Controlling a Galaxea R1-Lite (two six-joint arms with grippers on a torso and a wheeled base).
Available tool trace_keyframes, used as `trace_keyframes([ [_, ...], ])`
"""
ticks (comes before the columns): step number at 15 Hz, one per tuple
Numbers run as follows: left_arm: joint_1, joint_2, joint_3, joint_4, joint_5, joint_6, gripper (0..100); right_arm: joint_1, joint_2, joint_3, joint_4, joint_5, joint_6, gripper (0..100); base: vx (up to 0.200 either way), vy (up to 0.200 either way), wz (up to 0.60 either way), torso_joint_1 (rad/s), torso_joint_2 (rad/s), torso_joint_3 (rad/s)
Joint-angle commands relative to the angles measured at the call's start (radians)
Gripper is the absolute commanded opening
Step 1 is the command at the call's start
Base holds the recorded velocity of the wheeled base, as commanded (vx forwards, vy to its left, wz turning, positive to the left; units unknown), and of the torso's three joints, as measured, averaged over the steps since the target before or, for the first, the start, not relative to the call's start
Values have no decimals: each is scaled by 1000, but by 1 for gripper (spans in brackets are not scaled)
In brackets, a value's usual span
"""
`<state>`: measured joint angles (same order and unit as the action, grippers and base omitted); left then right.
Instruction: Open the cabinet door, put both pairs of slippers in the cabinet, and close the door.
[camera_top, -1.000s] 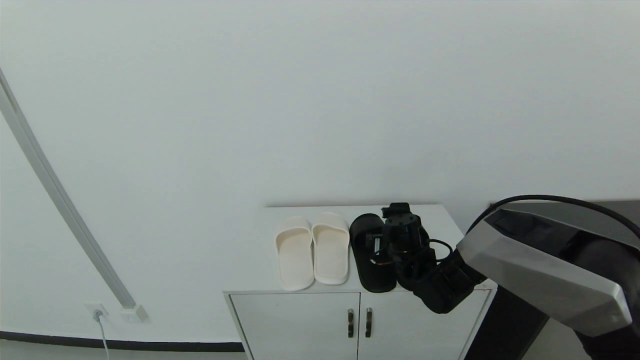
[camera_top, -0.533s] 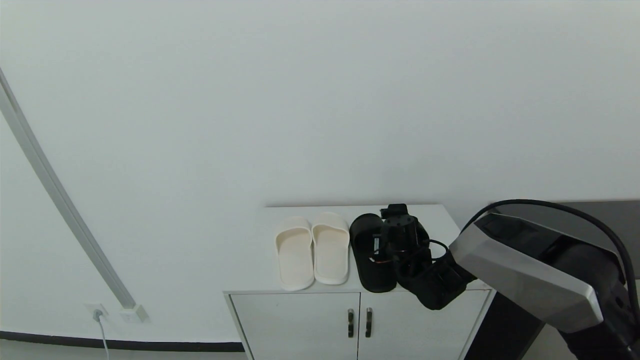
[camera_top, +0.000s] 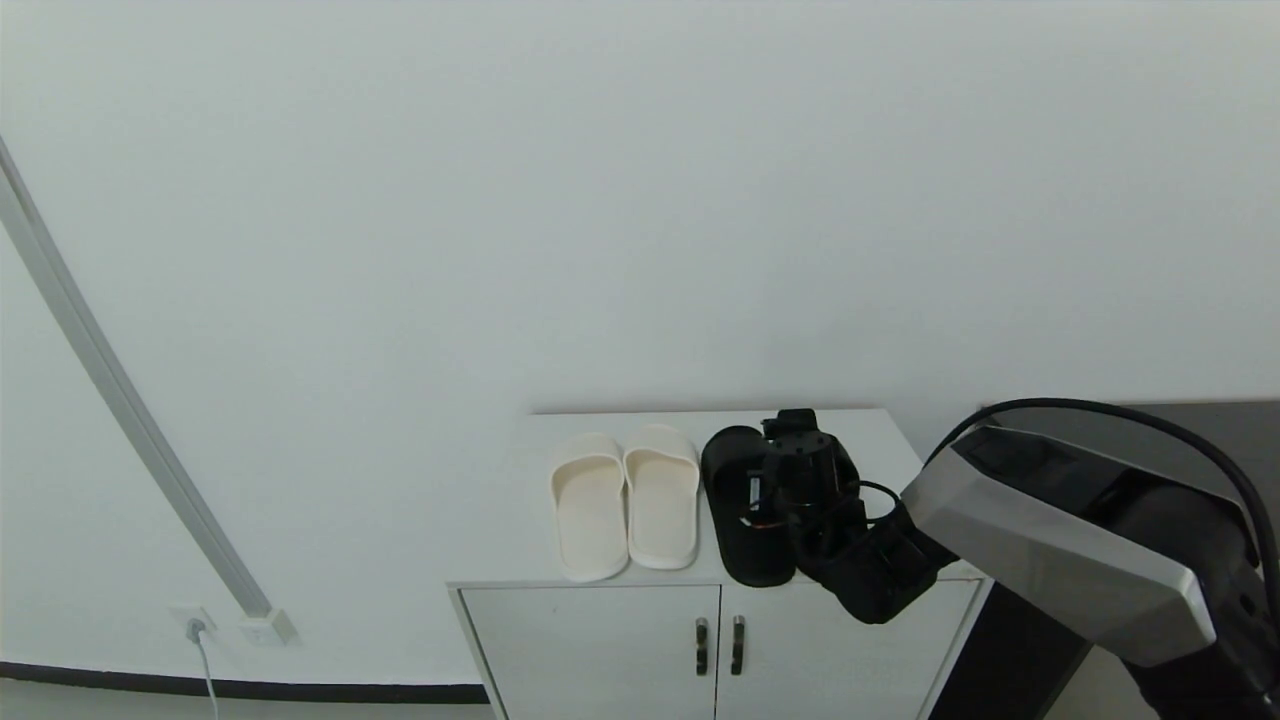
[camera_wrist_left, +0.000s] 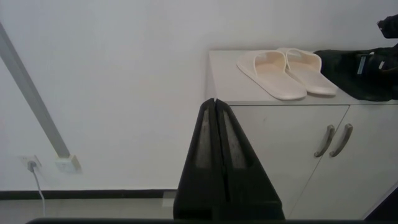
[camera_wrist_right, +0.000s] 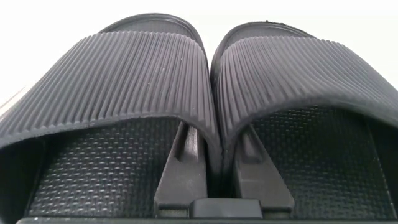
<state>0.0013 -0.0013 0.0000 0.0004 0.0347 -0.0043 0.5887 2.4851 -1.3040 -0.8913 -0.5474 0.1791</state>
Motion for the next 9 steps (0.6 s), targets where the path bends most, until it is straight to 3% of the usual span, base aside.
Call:
trace_keyframes([
  [1, 0, 1, 0, 0, 1, 0, 0, 3, -121, 98, -26, 24, -15, 0, 0, 0, 0, 0, 0, 0],
  [5, 0, 1, 0, 0, 1, 1, 0, 46, -422, 402, -48, 190, -59, 0, 0, 0, 0, 0, 0, 0],
  [9, 0, 1, 0, 0, 1, 4, 0, 134, -718, 758, -46, 452, -61, 0, 0, 0, 0, 0, 0, 0],
])
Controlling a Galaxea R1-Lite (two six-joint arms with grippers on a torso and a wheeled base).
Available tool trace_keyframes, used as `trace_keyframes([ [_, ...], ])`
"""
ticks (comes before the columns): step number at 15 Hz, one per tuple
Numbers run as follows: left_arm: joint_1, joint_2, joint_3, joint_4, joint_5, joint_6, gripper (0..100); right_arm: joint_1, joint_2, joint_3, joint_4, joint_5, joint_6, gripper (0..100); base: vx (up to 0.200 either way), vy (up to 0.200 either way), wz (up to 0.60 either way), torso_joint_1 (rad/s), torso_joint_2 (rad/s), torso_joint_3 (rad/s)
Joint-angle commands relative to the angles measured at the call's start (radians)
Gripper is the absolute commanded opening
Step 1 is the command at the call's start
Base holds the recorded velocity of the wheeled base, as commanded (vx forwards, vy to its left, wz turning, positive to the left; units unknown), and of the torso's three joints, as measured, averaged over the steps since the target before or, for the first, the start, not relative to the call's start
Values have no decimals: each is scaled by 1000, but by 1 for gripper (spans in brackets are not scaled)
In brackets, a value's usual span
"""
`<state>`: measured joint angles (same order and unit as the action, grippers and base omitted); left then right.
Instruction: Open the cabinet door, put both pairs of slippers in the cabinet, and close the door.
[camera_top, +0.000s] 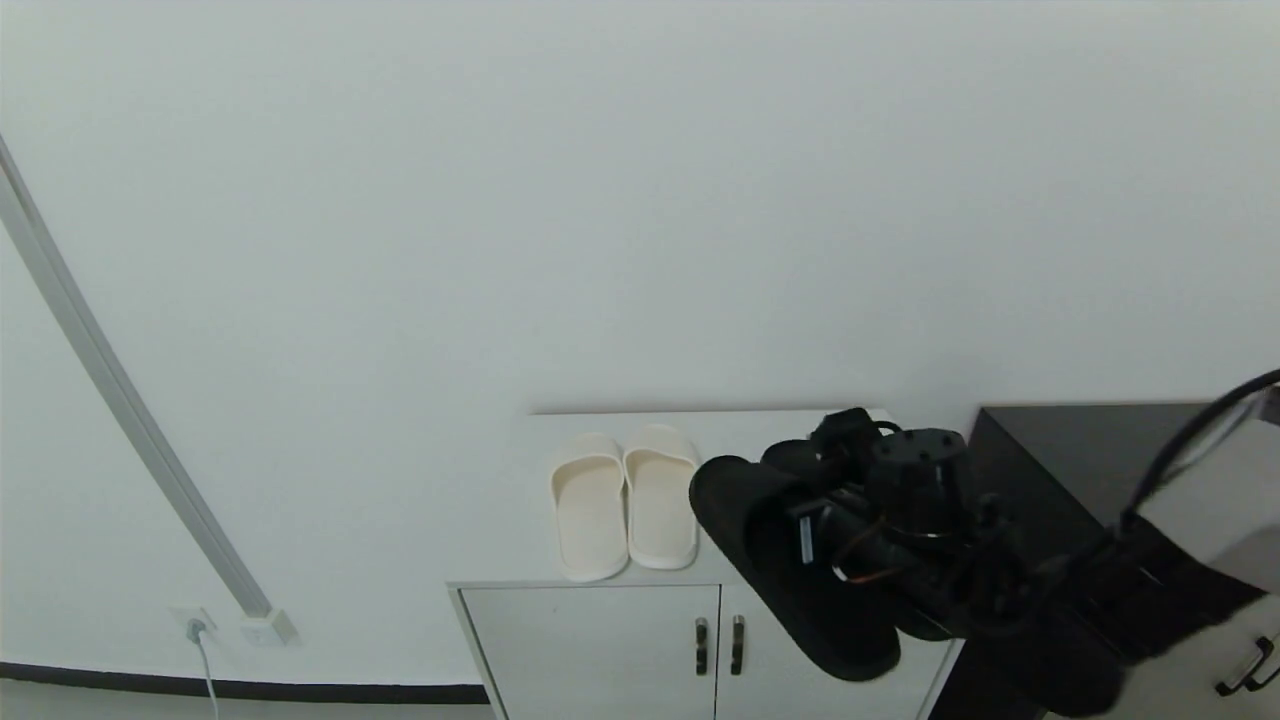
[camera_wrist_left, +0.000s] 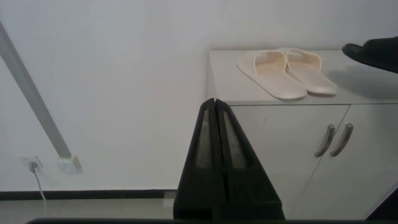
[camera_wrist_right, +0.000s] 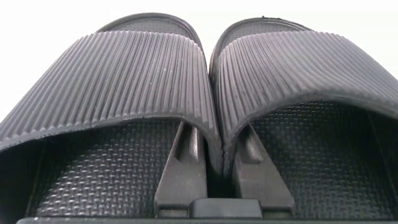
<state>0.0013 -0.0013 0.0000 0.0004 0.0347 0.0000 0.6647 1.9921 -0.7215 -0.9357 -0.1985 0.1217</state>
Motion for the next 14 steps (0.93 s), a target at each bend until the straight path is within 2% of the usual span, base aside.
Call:
trace_keyframes([
  [1, 0, 1, 0, 1, 1, -2, 0, 75, -279, 235, 2, 143, -7, 0, 0, 0, 0, 0, 0, 0],
  [3, 0, 1, 0, 0, 1, -2, 0, 104, -340, 306, 5, 174, -33, 0, 0, 0, 0, 0, 0, 0],
  [6, 0, 1, 0, 1, -1, 0, 0, 130, -348, 333, 5, 177, -42, 0, 0, 0, 0, 0, 0, 0],
  [11, 0, 1, 0, 1, -10, 2, 0, 136, -346, 350, 0, 171, -43, 0, -200, 0, 0, 5, 3, 2],
  [14, 0, 1, 0, 0, -9, 2, 0, 150, -345, 364, 0, 172, -47, 0, 0, 0, 0, 0, 0, 0],
])
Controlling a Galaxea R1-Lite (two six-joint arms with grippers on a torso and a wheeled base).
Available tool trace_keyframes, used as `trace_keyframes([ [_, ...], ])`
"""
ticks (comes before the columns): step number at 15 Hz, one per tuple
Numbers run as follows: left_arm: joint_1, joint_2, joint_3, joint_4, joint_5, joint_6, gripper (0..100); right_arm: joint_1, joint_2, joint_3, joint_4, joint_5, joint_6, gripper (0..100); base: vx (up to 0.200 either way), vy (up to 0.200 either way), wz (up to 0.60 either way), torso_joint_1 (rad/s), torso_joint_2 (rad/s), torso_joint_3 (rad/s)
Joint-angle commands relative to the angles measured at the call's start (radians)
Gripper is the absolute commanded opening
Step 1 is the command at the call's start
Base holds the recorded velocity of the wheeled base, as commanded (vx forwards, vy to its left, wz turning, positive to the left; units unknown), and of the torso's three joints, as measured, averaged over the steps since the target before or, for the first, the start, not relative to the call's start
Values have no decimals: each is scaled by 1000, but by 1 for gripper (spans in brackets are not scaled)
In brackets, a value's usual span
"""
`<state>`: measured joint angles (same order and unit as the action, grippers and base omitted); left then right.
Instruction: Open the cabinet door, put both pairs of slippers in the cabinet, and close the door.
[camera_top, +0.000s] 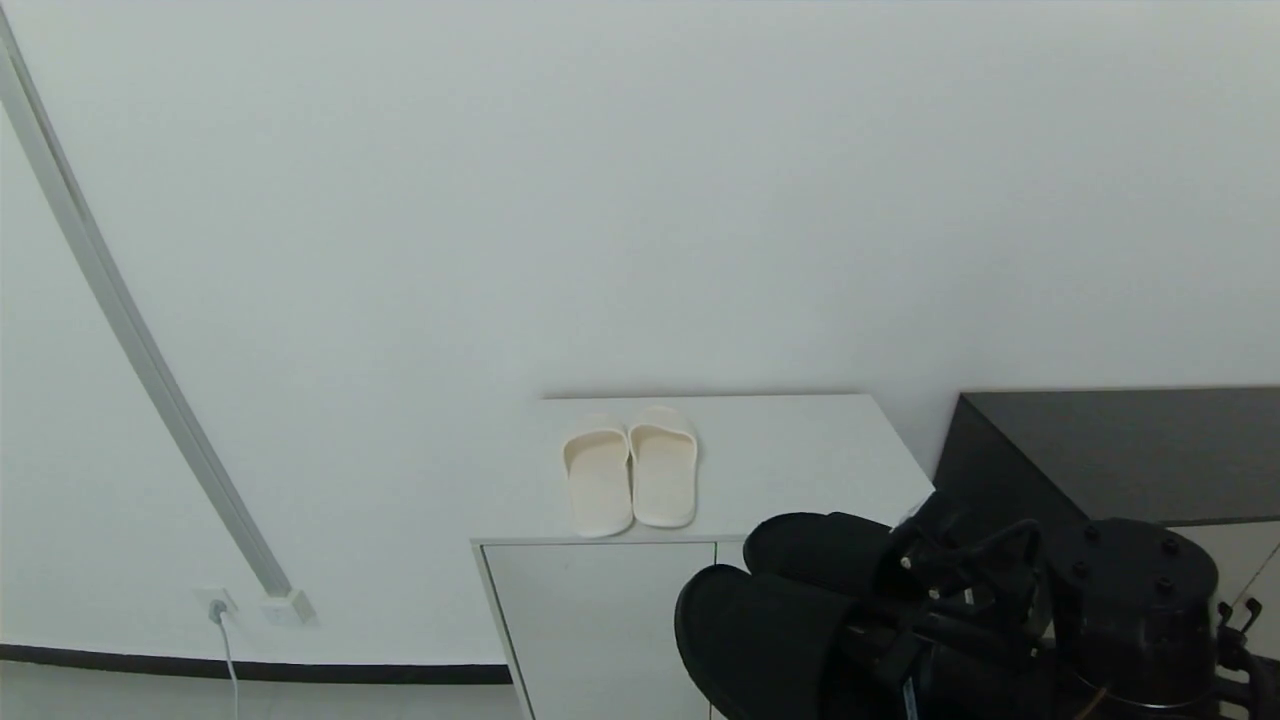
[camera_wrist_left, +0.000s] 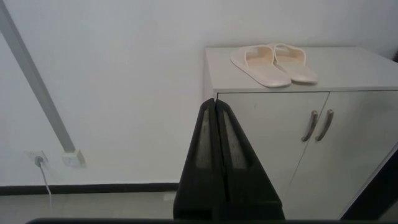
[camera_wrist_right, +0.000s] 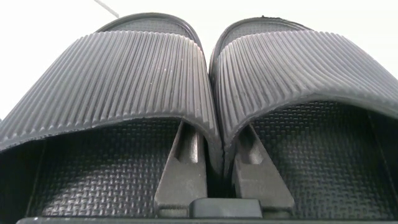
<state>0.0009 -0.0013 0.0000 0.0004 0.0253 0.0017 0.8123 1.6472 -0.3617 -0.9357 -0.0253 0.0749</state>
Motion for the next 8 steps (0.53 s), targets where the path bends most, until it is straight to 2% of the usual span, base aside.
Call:
trace_keyframes([
  [1, 1, 1, 0, 0, 1, 0, 0, 2, 3, 4, 0, -1, 0, 0, 0, 0, 0, 0, 0, 0],
  [8, 1, 1, 0, 0, 1, -2, 0, 11, 16, 4, -3, 5, 2, 0, 0, 0, 0, 0, 0, 0],
])
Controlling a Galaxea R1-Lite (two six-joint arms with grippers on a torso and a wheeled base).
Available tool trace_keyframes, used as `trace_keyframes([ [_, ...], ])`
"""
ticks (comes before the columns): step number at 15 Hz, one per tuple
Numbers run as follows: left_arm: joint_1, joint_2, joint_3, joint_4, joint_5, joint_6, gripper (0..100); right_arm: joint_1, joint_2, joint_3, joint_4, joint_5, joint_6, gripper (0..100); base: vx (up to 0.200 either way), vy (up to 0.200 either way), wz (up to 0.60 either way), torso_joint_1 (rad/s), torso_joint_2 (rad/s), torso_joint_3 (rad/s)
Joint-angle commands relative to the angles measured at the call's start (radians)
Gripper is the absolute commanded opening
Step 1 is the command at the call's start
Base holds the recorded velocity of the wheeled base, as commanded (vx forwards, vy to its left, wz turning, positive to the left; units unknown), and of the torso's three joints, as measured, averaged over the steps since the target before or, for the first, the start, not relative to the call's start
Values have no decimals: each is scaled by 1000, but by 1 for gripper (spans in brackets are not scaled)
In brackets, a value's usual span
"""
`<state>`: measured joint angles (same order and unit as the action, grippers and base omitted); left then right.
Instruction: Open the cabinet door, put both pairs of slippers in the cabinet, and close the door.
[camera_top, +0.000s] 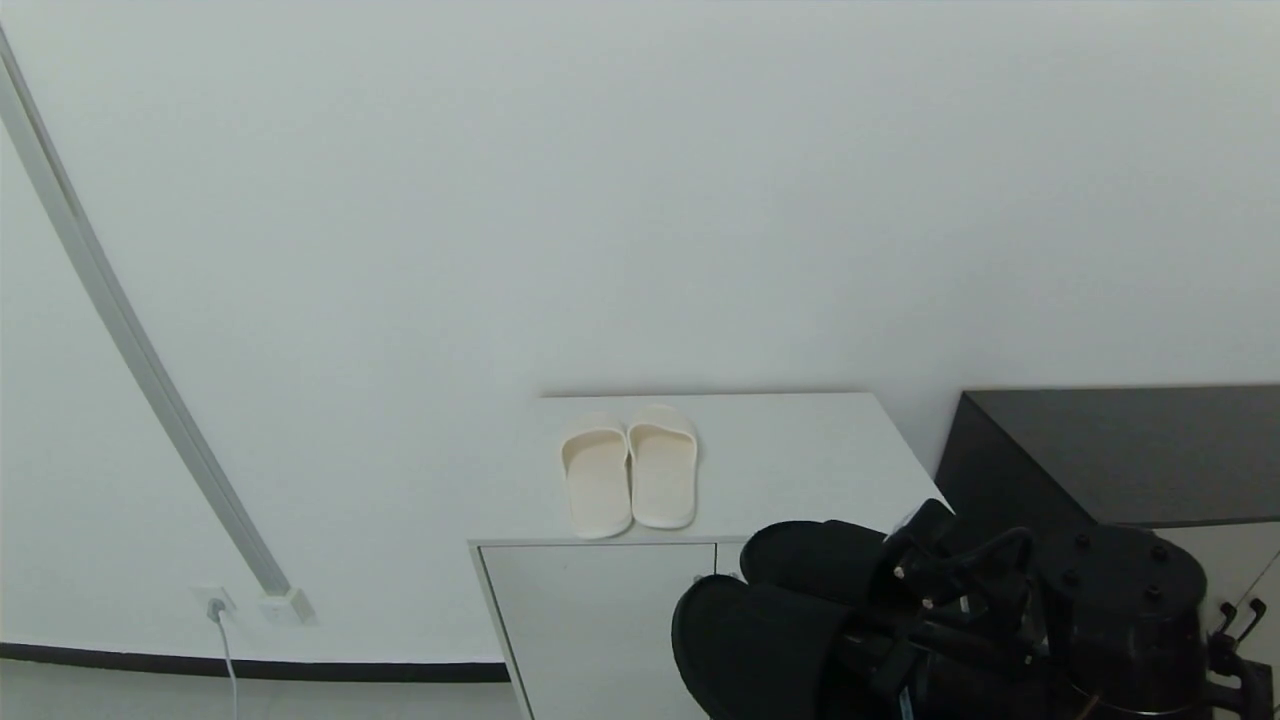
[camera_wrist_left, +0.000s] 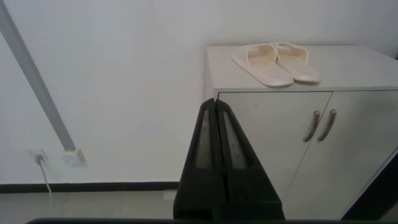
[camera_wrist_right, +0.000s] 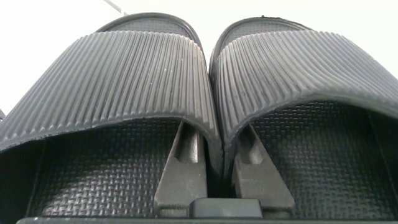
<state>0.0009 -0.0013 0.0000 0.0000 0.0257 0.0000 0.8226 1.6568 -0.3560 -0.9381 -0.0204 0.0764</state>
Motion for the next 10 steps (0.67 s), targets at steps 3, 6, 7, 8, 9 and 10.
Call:
trace_keyframes([
  [3, 1, 1, 0, 2, 0, 0, 0, 7, 4, 2, 1, 0, 0, 0, 0, 0, 0, -116, 240, 139],
  [6, 1, 1, 0, 2, -1, 0, 0, 13, 4, 0, 1, -1, -1, 0, 0, 0, 0, -149, 333, 178],
  [7, 1, 1, 0, 2, -3, -2, 0, 15, 4, 3, 1, -1, -1, 0, 0, 0, 0, -149, 344, 193],
  [8, 1, 1, 0, 2, -3, -3, 100, 17, 4, 3, 1, -3, -1, 0, 0, 0, 0, -149, 334, 188],
  [9, 1, 1, 0, 2, -3, -2, 100, 18, 0, 3, 1, -3, -1, 0, 0, 0, 0, -163, 359, 203],
  [10, 1, 1, 0, 2, -3, -2, 100, 24, -2, 3, 1, -6, -1, 0, 0, 0, 0, -159, 359, 198],
])
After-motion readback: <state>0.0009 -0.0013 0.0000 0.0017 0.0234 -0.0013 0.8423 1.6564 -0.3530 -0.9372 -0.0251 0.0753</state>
